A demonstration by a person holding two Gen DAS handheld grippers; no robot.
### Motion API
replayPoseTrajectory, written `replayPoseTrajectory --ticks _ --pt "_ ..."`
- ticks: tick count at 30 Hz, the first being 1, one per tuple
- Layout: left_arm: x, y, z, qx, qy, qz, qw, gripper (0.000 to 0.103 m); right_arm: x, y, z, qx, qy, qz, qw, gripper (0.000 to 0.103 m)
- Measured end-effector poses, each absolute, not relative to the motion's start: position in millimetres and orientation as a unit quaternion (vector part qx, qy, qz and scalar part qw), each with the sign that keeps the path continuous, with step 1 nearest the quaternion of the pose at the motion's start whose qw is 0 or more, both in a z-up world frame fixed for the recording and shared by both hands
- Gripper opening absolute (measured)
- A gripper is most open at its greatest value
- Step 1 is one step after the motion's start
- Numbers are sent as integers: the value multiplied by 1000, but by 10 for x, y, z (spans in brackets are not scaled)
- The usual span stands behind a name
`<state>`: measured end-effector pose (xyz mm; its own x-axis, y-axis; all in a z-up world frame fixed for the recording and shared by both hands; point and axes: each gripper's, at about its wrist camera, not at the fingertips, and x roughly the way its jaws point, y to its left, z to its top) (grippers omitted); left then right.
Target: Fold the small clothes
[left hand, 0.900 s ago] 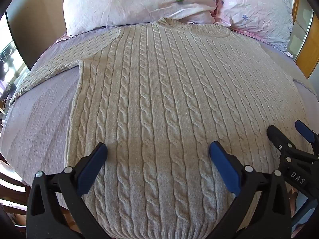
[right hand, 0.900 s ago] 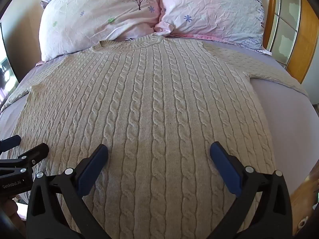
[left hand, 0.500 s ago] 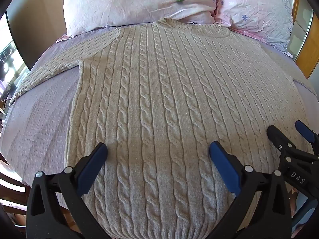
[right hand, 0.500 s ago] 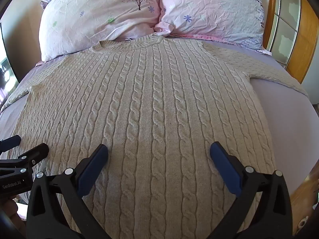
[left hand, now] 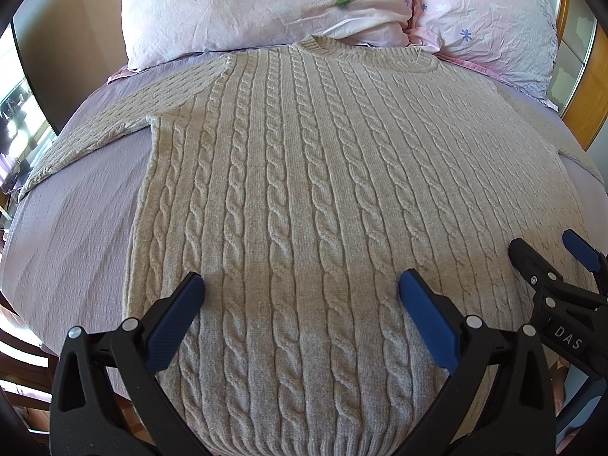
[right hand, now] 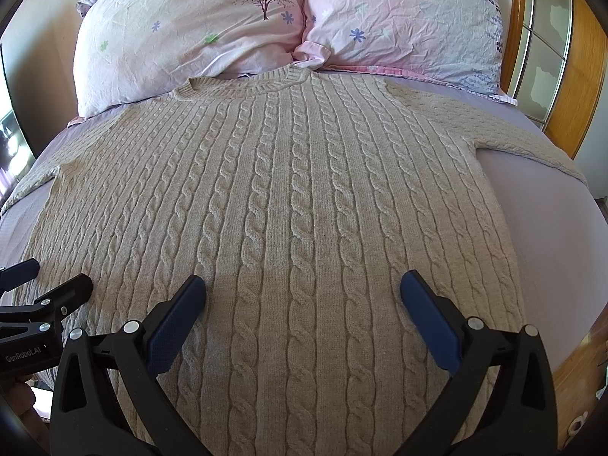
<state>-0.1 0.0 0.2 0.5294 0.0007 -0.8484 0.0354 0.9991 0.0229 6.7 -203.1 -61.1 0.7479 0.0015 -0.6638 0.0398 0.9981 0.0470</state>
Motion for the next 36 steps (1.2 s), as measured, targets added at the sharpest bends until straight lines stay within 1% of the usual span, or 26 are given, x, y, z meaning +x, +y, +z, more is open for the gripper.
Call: replayPoseTrajectory --ticks 36 --pt "-2 0 4 19 483 -10 875 101 75 -2022 -638 29 357 -11 934 102"
